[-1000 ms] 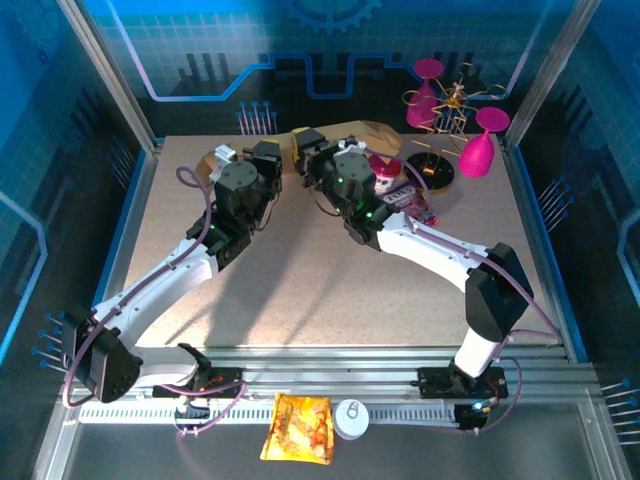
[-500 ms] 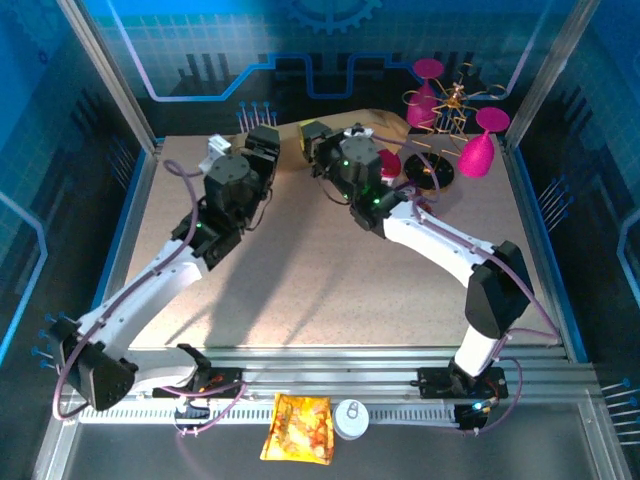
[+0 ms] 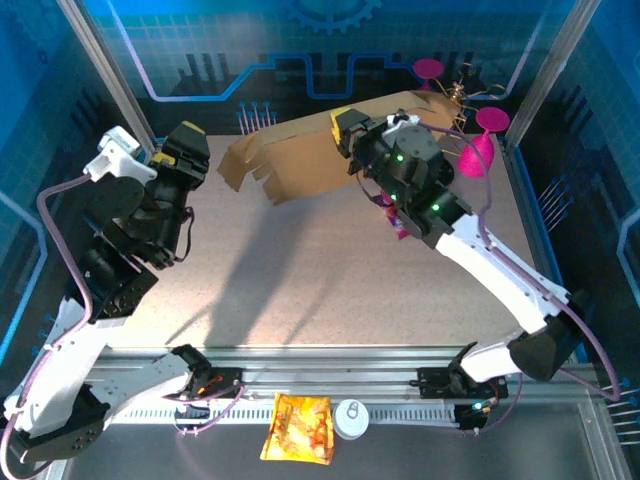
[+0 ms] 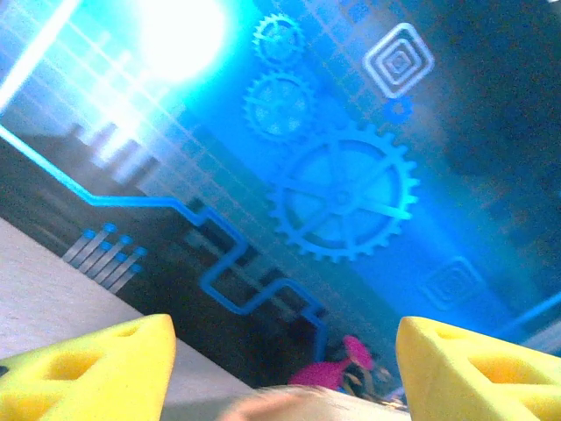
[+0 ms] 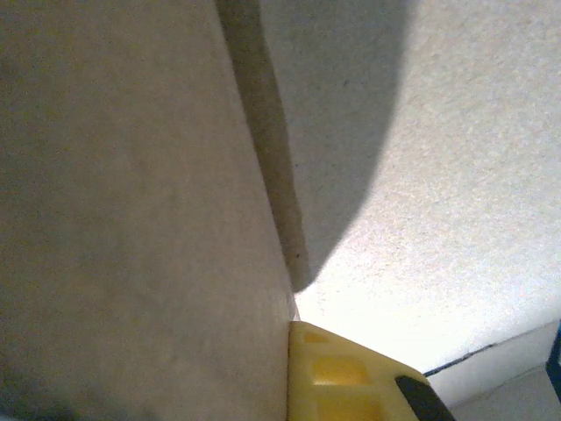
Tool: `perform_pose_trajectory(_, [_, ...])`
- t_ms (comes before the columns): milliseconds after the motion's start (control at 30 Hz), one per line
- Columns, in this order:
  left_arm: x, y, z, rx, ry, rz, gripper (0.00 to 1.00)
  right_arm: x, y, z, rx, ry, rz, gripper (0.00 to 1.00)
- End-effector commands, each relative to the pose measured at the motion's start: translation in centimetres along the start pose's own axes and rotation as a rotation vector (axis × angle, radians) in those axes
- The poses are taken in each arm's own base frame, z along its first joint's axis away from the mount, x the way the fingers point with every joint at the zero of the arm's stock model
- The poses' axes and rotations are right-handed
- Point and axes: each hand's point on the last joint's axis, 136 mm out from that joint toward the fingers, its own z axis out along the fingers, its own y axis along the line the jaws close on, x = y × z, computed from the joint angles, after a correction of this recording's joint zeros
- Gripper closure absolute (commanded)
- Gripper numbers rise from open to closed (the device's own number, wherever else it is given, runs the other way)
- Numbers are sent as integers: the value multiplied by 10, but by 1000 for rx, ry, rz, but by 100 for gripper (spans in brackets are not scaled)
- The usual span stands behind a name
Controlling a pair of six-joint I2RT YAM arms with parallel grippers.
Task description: Fold the paper box
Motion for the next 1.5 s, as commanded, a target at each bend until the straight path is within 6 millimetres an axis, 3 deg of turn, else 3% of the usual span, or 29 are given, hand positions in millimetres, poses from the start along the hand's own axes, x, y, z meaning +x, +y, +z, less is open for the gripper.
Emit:
perform_pose_trajectory(0, [-4,14,3,-89,-46,163,32,14,20,-8,-27,55,-61,100])
perform_pose_trajectory(233, [28,-2,21,-35,48,111,33,-1,-34,33,5,100,21,100])
perform_pose_trajectory(433, [19,-6,17,-28,29,133,33,15,-15,32,-1,145,-124,100])
perform_pose_trajectory(567, [14,-7,13,-22,33,146,33,18,-30,41,-8,179,-72,100])
perform_pose_trajectory(733, [8,-7,9,-22,24,165,33,27,-29,47,-10,220,-114,100])
perform_pose_trajectory(900, [7,-5,8,-30,25,181,33,30,-30,49,-17,229,-115,100])
perform_pose_trajectory(1467, [12,-2,10,-48,42,198,33,37,-1,50,-119,261,-165,100])
